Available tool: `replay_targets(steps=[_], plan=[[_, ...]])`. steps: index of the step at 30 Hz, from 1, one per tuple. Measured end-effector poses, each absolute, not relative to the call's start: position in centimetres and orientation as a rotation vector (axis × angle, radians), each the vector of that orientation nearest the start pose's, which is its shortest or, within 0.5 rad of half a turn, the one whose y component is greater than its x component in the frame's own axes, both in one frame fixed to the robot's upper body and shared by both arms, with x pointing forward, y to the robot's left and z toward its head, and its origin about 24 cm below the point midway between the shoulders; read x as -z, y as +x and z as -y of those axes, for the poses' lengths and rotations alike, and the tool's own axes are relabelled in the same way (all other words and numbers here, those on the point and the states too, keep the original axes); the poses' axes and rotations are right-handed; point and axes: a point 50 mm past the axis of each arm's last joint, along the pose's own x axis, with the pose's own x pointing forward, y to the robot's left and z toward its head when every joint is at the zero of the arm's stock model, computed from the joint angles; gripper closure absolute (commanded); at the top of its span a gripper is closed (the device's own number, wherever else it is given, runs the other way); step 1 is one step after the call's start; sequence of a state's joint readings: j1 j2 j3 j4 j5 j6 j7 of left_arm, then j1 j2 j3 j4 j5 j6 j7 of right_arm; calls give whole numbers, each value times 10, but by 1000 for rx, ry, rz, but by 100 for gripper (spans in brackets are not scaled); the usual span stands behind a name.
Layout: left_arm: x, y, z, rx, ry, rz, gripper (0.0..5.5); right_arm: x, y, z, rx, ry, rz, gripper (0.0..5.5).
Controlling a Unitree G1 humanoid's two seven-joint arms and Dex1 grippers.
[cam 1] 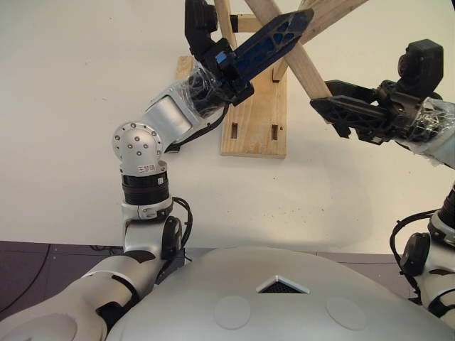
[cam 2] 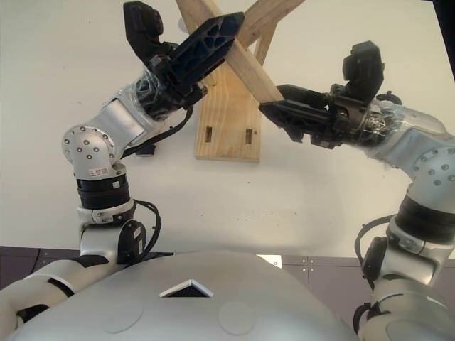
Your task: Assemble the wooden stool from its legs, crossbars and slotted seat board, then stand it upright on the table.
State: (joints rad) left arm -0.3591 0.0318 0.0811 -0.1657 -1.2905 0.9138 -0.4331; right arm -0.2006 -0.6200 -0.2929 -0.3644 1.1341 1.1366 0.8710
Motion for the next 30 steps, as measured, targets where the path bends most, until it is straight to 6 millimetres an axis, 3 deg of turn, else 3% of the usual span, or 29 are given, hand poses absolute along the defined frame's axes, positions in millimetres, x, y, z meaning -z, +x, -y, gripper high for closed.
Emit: replay_targets(steps=[11, 17, 18, 23, 26, 30], plan=[[-157, 257, -70, 1275, -1031, -137, 334, -162, 219, 187, -1247, 454, -319, 345], [-158, 257, -71, 1273, -1022, -129, 338, -162, 219, 186, -1241, 464, -316, 345], [-158, 257, -71, 1274, -1022, -126, 338, -162, 219, 185, -1241, 464, -313, 308], [-157, 262, -79, 1221, -975, -94, 338, -157, 223, 186, -1190, 469, -322, 228], [-151, 268, -90, 1168, -891, -82, 338, -150, 226, 190, -1146, 467, -334, 178], [-138, 277, -118, 1118, -701, -57, 338, -141, 234, 202, -1076, 426, -316, 174]])
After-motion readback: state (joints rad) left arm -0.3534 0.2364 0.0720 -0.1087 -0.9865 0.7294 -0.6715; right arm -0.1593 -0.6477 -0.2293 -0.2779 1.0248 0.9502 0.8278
